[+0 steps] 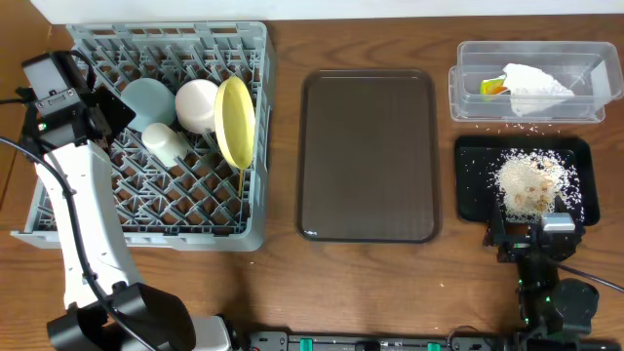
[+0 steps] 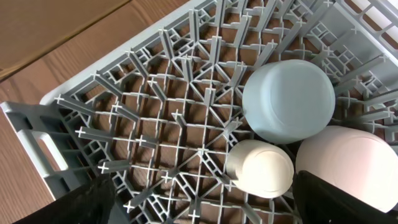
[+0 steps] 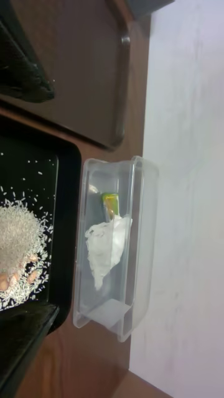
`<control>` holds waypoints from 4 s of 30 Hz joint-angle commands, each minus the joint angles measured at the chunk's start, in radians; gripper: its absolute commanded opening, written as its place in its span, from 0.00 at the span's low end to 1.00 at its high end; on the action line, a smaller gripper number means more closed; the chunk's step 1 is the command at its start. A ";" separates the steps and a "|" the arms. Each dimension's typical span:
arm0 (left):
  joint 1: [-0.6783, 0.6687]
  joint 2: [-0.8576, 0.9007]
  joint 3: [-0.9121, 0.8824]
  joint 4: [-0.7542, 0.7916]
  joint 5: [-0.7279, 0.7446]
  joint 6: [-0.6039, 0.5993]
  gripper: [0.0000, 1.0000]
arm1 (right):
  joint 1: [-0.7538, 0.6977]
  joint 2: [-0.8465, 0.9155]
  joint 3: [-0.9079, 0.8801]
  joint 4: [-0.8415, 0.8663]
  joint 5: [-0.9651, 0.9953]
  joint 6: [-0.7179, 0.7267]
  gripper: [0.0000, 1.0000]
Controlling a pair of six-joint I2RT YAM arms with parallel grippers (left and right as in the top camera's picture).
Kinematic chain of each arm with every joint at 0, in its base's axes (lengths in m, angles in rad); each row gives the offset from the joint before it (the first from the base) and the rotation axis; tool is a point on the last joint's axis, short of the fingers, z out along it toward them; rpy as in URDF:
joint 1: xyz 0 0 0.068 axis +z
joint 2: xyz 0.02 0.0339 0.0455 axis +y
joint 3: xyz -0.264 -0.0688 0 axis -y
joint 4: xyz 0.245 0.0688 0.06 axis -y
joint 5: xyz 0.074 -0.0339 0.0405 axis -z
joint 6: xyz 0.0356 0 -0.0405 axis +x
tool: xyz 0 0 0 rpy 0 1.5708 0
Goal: Sort waste into correct bins and load items into the dishwasher
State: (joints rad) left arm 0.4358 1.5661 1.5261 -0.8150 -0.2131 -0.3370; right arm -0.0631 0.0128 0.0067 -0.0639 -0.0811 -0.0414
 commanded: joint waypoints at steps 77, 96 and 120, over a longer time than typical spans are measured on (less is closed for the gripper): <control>-0.112 -0.817 -1.504 1.076 0.221 0.099 0.92 | -0.008 -0.008 -0.001 -0.004 -0.005 -0.016 0.99; -0.373 -1.350 -1.522 0.743 0.247 0.215 0.92 | -0.008 -0.008 -0.001 -0.004 -0.005 -0.016 0.99; -0.505 -1.564 -1.522 0.741 0.221 0.341 0.93 | -0.009 -0.008 -0.001 -0.005 -0.005 -0.016 0.99</control>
State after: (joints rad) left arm -0.0639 0.0109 0.0330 -0.0517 0.0269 -0.0174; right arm -0.0631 0.0120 0.0067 -0.0635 -0.0822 -0.0418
